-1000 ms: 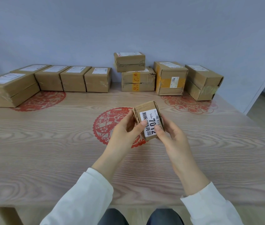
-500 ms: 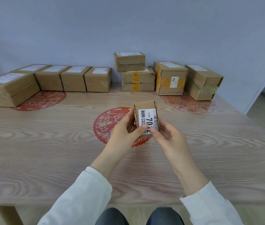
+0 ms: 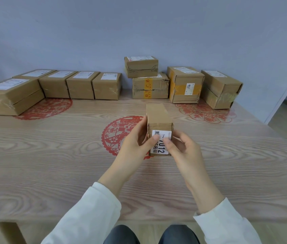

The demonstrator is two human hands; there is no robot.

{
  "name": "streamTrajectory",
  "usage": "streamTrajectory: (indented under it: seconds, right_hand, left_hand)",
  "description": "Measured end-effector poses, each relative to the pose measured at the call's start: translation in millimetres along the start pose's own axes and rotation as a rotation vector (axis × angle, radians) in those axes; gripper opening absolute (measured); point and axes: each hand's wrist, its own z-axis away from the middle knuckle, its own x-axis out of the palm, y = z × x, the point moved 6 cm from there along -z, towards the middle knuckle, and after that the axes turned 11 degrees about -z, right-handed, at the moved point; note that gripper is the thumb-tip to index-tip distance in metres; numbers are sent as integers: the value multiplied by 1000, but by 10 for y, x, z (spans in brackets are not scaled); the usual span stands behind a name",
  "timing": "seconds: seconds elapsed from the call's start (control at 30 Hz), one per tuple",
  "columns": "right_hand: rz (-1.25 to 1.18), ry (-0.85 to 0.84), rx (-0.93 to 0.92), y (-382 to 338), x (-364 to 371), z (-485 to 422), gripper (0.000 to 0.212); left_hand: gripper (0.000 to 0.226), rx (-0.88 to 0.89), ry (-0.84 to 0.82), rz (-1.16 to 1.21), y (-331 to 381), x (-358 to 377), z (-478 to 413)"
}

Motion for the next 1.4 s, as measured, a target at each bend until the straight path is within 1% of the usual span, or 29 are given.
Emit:
streamTrajectory:
  seconds: [0.07,0.13,0.27,0.33,0.4,0.47,0.57,0.63,0.67,0.73,0.8,0.9,0.97,1.07,1.17,1.3,1.33,1.4]
  right_hand:
    - [-65,15,9,-6,-14,5,30]
    - [-77,23,-1,-4,-28,-1,26]
    - [-70,4,-29,-34,-4,8,18]
    - [-66,-11,-34,-56,15,22,25]
    - [-100,-5,-17,-69,17,36,35]
    - [-117,14,2,-73,12,41,37]
    - [-119,7,16,-59,25,56,29]
    - [-143,-2,32,-35,30,59,16]
    - [-150,-11,37,-21,31,59,15]
    - [-159,-30,36,-8,37,56,19]
    - [-198,-20,44,-1,37,55,23]
    - [-224,28,43,-2,18,41,31]
    - [-188,43,19,-5,2,33,27]
    - [-161,27,-11,5,10,42,28]
    - [-159,23,-24,24,12,43,30]
    - [-155,72,-26,48,-58,27,35]
    - [-136,83,-32,54,-77,25,34]
    - [-90,81,-44,61,-88,29,34]
  left_hand:
    - [63,16,-24,-18,-16,28,28]
    - [64,24,-32,-15,-3,41,42]
    - [58,29,14,40,63,20,34]
    - [59,16,35,63,65,1,24]
    - [53,18,16,80,64,9,27]
    - [47,27,-7,74,61,25,33]
    - [45,48,-20,67,77,28,44]
    - [41,52,-10,78,79,15,41]
    - [38,49,0,94,75,5,37]
    - [35,42,17,127,63,-9,25]
    - [37,44,15,144,55,-1,24]
    - [49,57,-18,127,67,31,38]
    - [54,59,-24,117,58,37,38]
    - [60,36,60,96,20,-27,21]
    - [60,36,83,29,-4,-54,10]
    - [62,54,-16,5,-6,21,28]
    - [63,53,-18,1,-6,26,29]
    - [63,43,34,-16,-4,-5,16]
